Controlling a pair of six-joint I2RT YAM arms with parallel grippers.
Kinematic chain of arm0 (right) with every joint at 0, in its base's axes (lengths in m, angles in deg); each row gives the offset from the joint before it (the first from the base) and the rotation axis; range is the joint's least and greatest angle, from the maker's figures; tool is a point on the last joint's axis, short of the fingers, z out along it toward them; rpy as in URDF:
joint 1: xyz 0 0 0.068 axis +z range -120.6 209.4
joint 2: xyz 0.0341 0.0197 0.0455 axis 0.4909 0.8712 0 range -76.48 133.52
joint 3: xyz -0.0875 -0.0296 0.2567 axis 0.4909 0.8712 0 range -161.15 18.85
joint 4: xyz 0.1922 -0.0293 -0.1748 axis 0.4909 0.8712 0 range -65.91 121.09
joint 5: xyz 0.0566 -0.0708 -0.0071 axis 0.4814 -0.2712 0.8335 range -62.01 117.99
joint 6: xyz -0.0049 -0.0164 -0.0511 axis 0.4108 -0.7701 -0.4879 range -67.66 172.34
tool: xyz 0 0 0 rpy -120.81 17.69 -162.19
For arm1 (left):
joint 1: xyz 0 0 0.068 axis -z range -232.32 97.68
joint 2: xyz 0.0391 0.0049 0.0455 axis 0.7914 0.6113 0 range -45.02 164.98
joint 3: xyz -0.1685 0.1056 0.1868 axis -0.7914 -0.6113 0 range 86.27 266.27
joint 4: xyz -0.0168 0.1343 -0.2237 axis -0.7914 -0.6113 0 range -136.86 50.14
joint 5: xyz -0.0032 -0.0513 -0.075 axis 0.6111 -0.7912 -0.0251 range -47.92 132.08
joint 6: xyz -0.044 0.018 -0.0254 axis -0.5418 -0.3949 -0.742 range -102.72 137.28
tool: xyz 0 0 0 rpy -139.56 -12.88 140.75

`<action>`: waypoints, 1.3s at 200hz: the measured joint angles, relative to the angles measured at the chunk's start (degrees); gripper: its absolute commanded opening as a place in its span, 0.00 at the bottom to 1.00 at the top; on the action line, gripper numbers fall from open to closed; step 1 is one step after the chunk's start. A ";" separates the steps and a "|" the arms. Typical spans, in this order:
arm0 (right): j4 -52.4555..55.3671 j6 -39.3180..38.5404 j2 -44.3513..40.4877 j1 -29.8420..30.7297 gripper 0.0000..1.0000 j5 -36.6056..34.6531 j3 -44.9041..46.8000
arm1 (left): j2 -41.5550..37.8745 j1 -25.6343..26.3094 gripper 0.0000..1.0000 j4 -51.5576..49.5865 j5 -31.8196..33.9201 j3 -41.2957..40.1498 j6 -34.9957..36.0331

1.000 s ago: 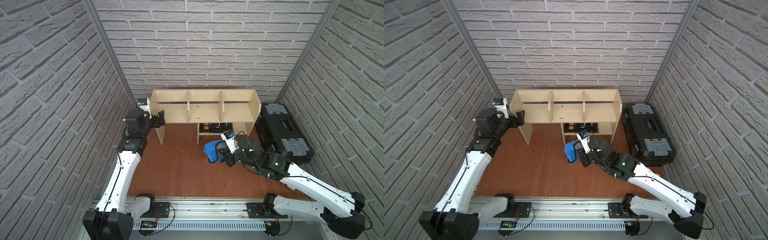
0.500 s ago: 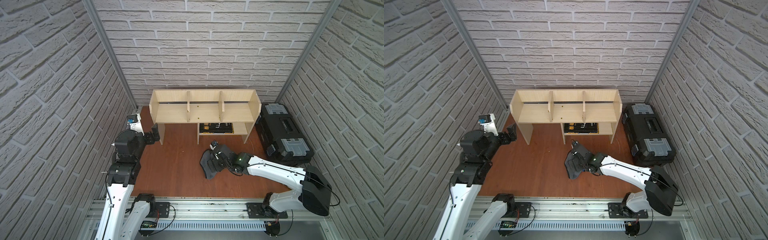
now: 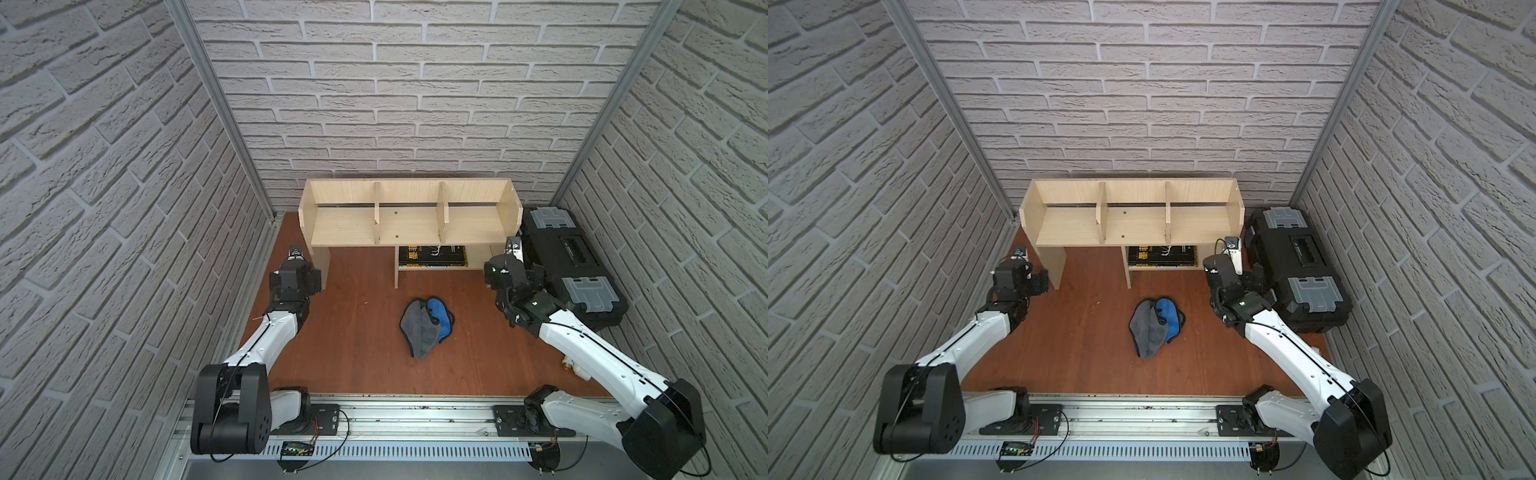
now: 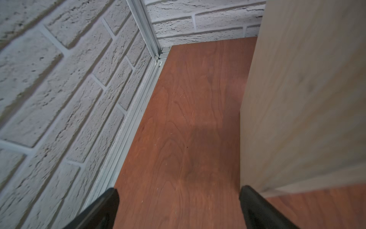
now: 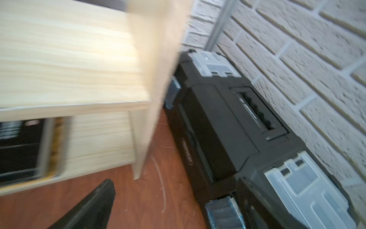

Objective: Wipe the bookshelf clean with a cloth
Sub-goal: Reset both arms

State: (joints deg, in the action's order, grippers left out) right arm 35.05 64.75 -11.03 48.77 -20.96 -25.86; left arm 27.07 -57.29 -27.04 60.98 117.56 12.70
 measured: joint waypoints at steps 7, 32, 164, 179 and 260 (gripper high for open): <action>-3.76 0.35 -0.07 -2.78 0.99 0.72 3.89 | 1.18 -0.17 0.99 1.53 -0.09 -1.51 0.02; -19.82 -1.16 1.49 -9.31 0.99 3.76 17.31 | 4.76 -0.48 0.99 4.57 0.04 -2.38 0.09; -63.47 -14.21 23.69 -15.50 0.99 31.85 24.74 | 18.27 5.33 0.99 38.18 -1.38 -12.15 4.28; -63.43 -14.12 23.69 -15.87 0.99 32.52 24.44 | 18.16 4.96 0.99 38.95 -1.60 -11.37 4.11; -63.17 -14.10 23.69 -16.06 0.99 33.81 24.41 | 18.10 4.81 0.99 39.10 -2.08 -11.26 3.91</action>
State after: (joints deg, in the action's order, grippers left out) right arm -28.12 50.65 12.66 32.71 12.85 -1.44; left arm 45.17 -52.48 12.06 58.90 106.31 16.61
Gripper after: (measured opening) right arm 0.991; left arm 0.985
